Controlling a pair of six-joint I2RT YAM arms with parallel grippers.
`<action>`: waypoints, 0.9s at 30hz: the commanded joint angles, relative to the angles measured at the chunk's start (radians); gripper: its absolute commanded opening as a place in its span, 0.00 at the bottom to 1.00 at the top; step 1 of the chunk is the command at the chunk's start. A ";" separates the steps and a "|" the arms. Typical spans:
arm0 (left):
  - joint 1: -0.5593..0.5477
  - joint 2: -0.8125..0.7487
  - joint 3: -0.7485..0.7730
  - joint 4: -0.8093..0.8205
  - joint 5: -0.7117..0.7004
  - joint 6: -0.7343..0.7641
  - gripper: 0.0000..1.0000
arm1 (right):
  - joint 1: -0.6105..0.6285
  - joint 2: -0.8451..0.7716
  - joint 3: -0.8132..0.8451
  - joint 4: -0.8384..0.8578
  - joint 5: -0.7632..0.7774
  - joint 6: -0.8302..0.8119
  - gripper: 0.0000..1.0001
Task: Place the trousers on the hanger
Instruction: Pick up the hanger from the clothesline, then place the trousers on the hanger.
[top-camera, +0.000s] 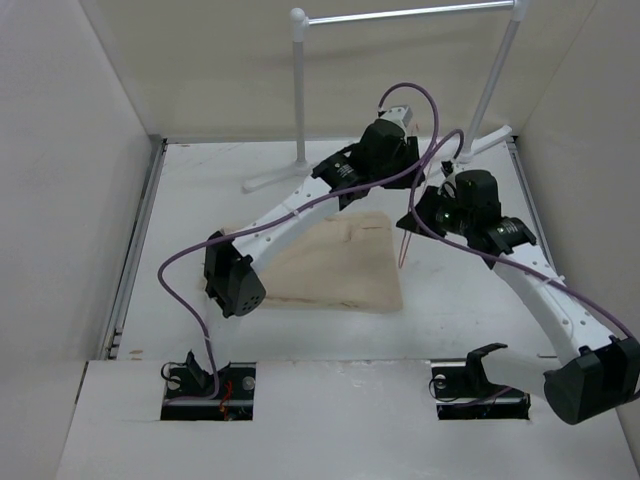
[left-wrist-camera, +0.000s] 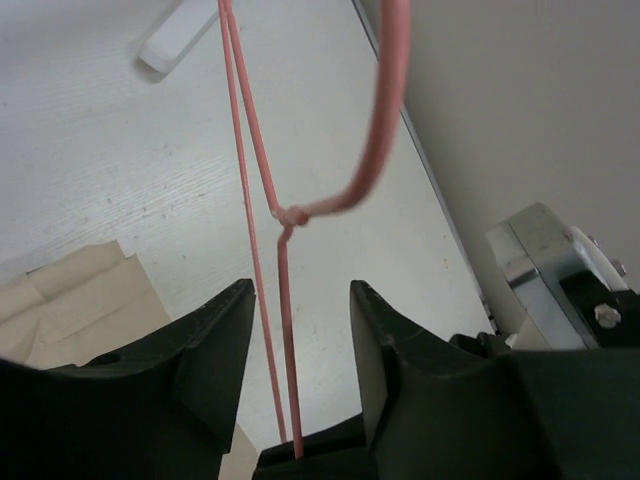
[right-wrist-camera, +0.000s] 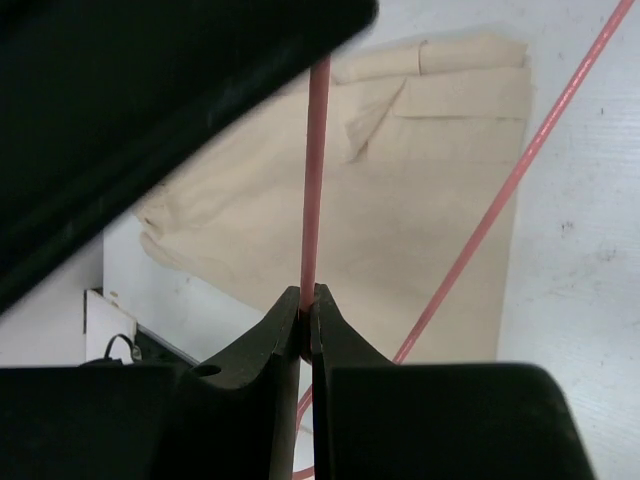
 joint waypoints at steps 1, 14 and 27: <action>-0.010 0.019 0.030 0.026 -0.052 0.016 0.36 | 0.021 -0.051 -0.030 0.039 0.013 -0.013 0.07; -0.057 0.037 -0.071 0.062 -0.090 0.012 0.15 | 0.021 -0.167 -0.118 -0.010 0.026 0.006 0.07; -0.080 -0.193 -0.554 0.392 -0.251 -0.246 0.00 | -0.057 -0.364 -0.173 -0.208 0.071 -0.016 0.43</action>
